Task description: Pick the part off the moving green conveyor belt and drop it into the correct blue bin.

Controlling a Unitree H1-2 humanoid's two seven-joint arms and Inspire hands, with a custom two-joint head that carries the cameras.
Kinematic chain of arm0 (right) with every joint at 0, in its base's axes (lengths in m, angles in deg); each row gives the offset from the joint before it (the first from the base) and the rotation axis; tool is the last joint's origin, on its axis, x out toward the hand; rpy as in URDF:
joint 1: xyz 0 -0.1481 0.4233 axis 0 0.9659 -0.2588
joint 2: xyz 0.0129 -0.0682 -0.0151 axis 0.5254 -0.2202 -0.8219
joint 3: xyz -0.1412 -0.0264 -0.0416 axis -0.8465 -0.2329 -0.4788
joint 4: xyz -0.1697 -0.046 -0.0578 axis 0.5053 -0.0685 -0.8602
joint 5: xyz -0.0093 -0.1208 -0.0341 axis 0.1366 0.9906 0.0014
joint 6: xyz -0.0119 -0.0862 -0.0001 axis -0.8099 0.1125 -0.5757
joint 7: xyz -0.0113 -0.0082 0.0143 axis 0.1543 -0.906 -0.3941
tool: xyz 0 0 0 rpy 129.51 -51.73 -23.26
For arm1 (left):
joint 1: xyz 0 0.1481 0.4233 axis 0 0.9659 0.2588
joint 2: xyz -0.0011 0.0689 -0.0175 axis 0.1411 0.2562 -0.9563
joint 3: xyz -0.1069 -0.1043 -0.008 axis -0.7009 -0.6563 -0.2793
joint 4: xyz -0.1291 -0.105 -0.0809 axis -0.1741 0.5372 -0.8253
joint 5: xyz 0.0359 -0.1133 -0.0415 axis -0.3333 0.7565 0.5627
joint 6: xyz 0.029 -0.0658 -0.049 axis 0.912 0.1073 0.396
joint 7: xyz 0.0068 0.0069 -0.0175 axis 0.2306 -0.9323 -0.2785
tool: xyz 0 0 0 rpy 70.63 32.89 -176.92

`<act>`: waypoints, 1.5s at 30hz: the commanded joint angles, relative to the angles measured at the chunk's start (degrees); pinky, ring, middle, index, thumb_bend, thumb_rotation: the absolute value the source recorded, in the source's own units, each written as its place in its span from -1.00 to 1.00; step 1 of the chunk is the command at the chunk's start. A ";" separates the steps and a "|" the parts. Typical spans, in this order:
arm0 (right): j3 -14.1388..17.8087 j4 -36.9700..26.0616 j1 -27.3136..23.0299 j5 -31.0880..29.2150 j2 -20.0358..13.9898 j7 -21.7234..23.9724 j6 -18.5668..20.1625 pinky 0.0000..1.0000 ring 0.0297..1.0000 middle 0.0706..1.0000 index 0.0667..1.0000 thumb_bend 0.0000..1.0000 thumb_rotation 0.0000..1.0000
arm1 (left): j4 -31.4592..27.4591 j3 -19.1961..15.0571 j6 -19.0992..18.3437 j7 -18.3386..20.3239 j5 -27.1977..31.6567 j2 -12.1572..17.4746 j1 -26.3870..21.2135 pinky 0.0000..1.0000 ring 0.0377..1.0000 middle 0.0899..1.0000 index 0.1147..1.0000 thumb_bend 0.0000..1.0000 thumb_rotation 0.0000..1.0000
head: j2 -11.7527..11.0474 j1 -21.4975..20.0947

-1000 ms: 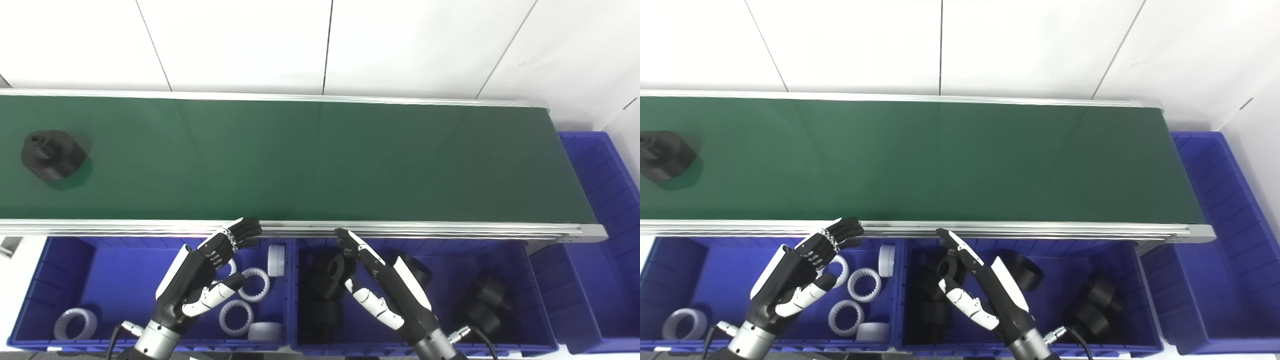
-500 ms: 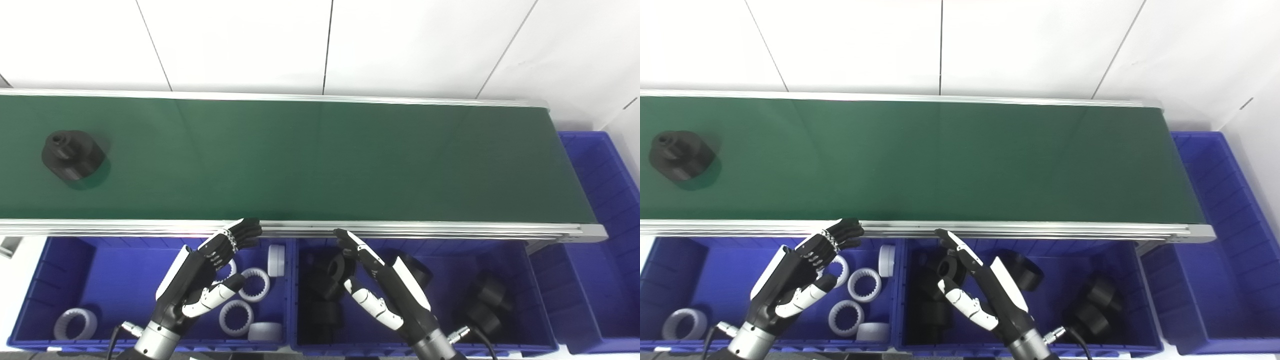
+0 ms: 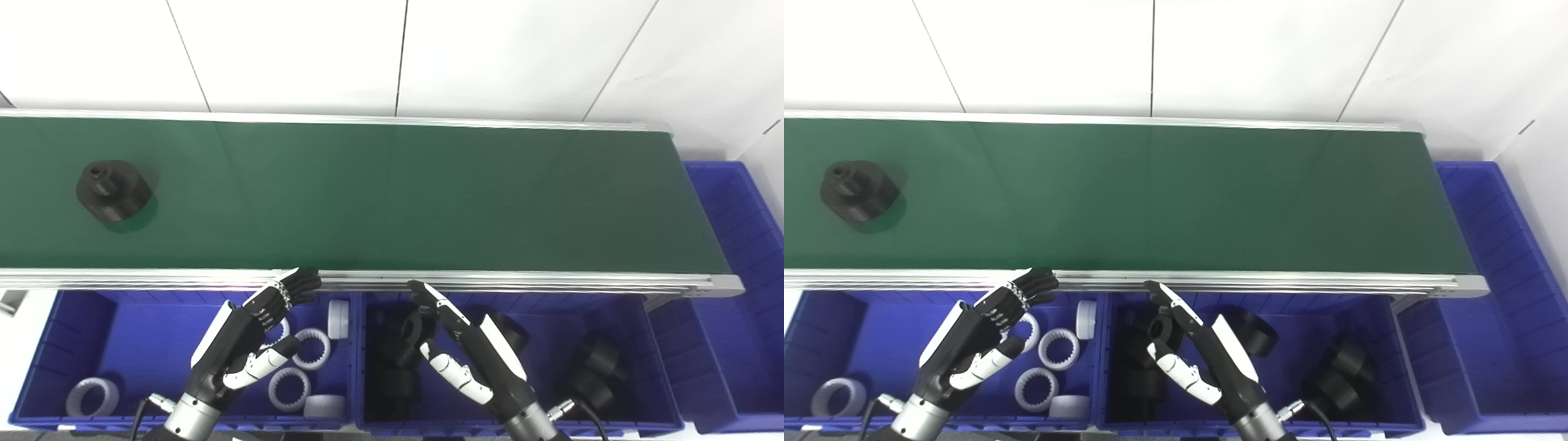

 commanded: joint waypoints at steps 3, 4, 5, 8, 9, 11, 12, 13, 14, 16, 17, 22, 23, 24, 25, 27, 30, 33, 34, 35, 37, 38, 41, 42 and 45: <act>-0.19 -2.56 -0.23 -0.66 0.34 0.17 -2.07 0.77 0.85 0.89 0.87 -0.20 0.78 | -1.13 -0.38 2.39 0.13 0.79 0.17 0.07 0.64 0.70 0.69 0.64 -0.04 0.23 | -0.20 0.17; -0.22 -2.74 -0.30 -0.73 0.30 0.27 -2.03 0.78 0.85 0.89 0.88 -0.20 0.79 | -1.07 -0.37 2.39 0.15 0.83 0.16 0.04 0.64 0.70 0.69 0.65 -0.04 0.24 | -0.21 0.15; -0.30 -3.26 -0.53 -0.98 0.27 0.43 -2.36 0.78 0.85 0.89 0.88 -0.21 0.79 | -1.05 -0.38 2.39 0.13 0.77 0.18 0.00 0.64 0.71 0.69 0.65 -0.04 0.24 | -0.25 0.13; -0.40 -4.82 -1.11 -1.08 0.23 0.64 -2.55 0.72 0.83 0.90 0.87 -0.24 0.77 | -1.03 -0.40 2.38 0.03 0.57 0.20 -0.13 0.64 0.70 0.69 0.65 -0.04 0.24 | -0.31 0.12; -0.38 -5.57 -1.38 -0.81 0.25 0.66 -2.15 0.71 0.83 0.90 0.87 -0.24 0.77 | -0.96 -0.41 2.38 0.00 0.57 0.20 -0.22 0.64 0.70 0.69 0.65 -0.04 0.24 | -0.39 0.08; -0.37 -7.21 -2.13 -0.51 0.34 0.86 -1.06 0.70 0.82 0.90 0.86 -0.23 0.78 | -0.84 -0.45 2.38 -0.04 0.53 0.21 -0.38 0.64 0.70 0.69 0.65 -0.04 0.24 | -0.52 0.00; -0.34 -8.31 -2.94 -0.48 0.40 1.06 -0.56 0.72 0.83 0.90 0.86 -0.21 0.80 | -0.80 -0.44 2.38 -0.01 0.52 0.24 -0.44 0.64 0.70 0.69 0.65 -0.04 0.24 | -0.52 0.00; -0.30 -9.16 -3.79 -0.45 0.49 1.25 -0.08 0.74 0.83 0.90 0.86 -0.20 0.81 | -0.70 -0.44 2.37 0.04 0.56 0.27 -0.55 0.64 0.71 0.70 0.65 -0.05 0.24 | -0.69 -0.03; -0.21 -9.98 -5.04 -0.53 0.64 1.56 0.52 0.75 0.84 0.90 0.86 -0.20 0.82 | -0.54 -0.45 2.37 0.22 0.72 0.27 -0.70 0.64 0.71 0.70 0.65 -0.05 0.24 | -0.80 -0.05; 0.05 -11.06 -7.52 -0.84 1.09 1.98 1.62 0.74 0.83 0.88 0.85 -0.19 0.81 | -0.23 -0.49 2.38 0.54 0.95 0.21 -0.99 0.65 0.71 0.70 0.66 -0.05 0.22 | -1.02 0.00; 0.17 -11.24 -8.58 -0.76 1.27 1.99 1.79 0.73 0.83 0.88 0.85 -0.19 0.80 | -0.11 -0.50 2.38 0.63 1.01 0.17 -1.08 0.65 0.71 0.70 0.65 -0.06 0.22 | -1.10 0.02; 0.80 -11.07 -15.40 -0.31 2.38 2.43 3.68 0.59 0.76 0.87 0.84 -0.18 0.85 | 0.41 -0.61 2.39 0.81 1.09 -0.17 -1.49 0.64 0.71 0.69 0.65 -0.06 0.19 | -1.55 0.17; 0.93 -10.67 -16.81 -0.51 2.68 2.58 4.06 0.62 0.77 0.87 0.84 -0.17 0.85 | 0.43 -0.67 2.39 0.82 0.98 -0.19 -1.52 0.64 0.71 0.69 0.65 -0.06 0.19 | -1.55 0.17; 1.05 -9.98 -18.28 -0.49 3.00 2.59 4.11 0.65 0.79 0.86 0.83 -0.18 0.82 | 0.43 -0.71 2.39 0.80 0.84 -0.19 -1.57 0.64 0.71 0.69 0.65 -0.06 0.19 | -1.60 0.18; 1.13 -9.52 -19.19 -0.44 3.20 2.60 4.14 0.67 0.79 0.85 0.82 -0.21 0.77 | 0.43 -0.74 2.38 0.80 0.75 -0.18 -1.60 0.64 0.71 0.70 0.65 -0.05 0.19 | -1.60 0.18; 1.26 -6.90 -23.09 1.10 3.89 2.32 3.88 0.67 0.79 0.84 0.81 -0.20 0.73 | 0.32 -0.74 2.38 0.61 0.57 -0.22 -1.63 0.63 0.71 0.69 0.65 -0.04 0.20 | -1.69 0.22; 1.32 -3.57 -28.82 3.28 4.98 2.18 4.69 0.65 0.76 0.81 0.78 -0.19 0.68 | 0.26 -0.59 2.38 0.52 0.51 -0.42 -1.68 0.63 0.71 0.69 0.64 -0.04 0.19 | -1.84 0.58; 1.28 -0.43 -32.78 5.18 5.32 1.94 4.52 0.65 0.75 0.80 0.77 -0.18 0.52 | 0.15 -0.38 2.38 0.45 0.37 -0.56 -1.65 0.63 0.70 0.69 0.64 -0.04 0.19 | -1.94 0.55; 1.23 0.72 -33.97 5.78 5.49 1.76 4.43 0.65 0.76 0.80 0.77 -0.17 0.42 | 0.06 -0.34 2.39 0.36 0.11 -0.57 -1.63 0.62 0.70 0.69 0.64 -0.04 0.20 | -2.10 0.50; 1.10 1.95 -35.16 6.82 5.68 1.29 3.89 0.66 0.76 0.79 0.76 -0.08 0.07 | 0.01 -0.32 2.39 0.24 -0.17 -0.58 -1.62 0.62 0.70 0.69 0.64 -0.05 0.20 | -2.17 0.57; 0.64 4.13 -37.32 9.16 5.91 0.32 2.51 0.64 0.75 0.79 0.75 0.02 -0.15 | -0.09 -0.23 2.39 0.13 -0.39 -0.59 -1.60 0.62 0.70 0.69 0.64 -0.06 0.21 | -2.19 0.48; 0.39 5.17 -38.28 10.18 6.05 -0.12 1.99 0.62 0.73 0.78 0.74 0.15 -0.32 | -0.14 -0.14 2.39 0.06 -0.42 -0.58 -1.56 0.62 0.70 0.70 0.64 -0.06 0.21 | -2.19 0.48; -0.15 8.07 -40.45 11.89 6.55 -1.30 0.88 0.54 0.69 0.76 0.74 0.41 -0.53 | -0.27 0.08 2.39 -0.20 -0.79 -0.55 -1.56 0.61 0.70 0.70 0.65 -0.06 0.21 | -2.27 0.49; -0.32 9.04 -41.03 12.39 6.73 -1.75 0.38 0.53 0.68 0.76 0.73 0.46 -0.56 | -0.29 0.16 2.39 -0.26 -0.86 -0.53 -1.55 0.61 0.70 0.70 0.65 -0.07 0.21 | -2.29 0.53; -1.74 13.00 -43.54 15.65 7.78 -3.10 0.47 0.50 0.66 0.75 0.74 0.58 -0.57 | -0.24 0.31 2.38 -0.23 -0.59 -0.44 -1.43 0.61 0.70 0.70 0.65 -0.06 0.20 | -2.33 0.65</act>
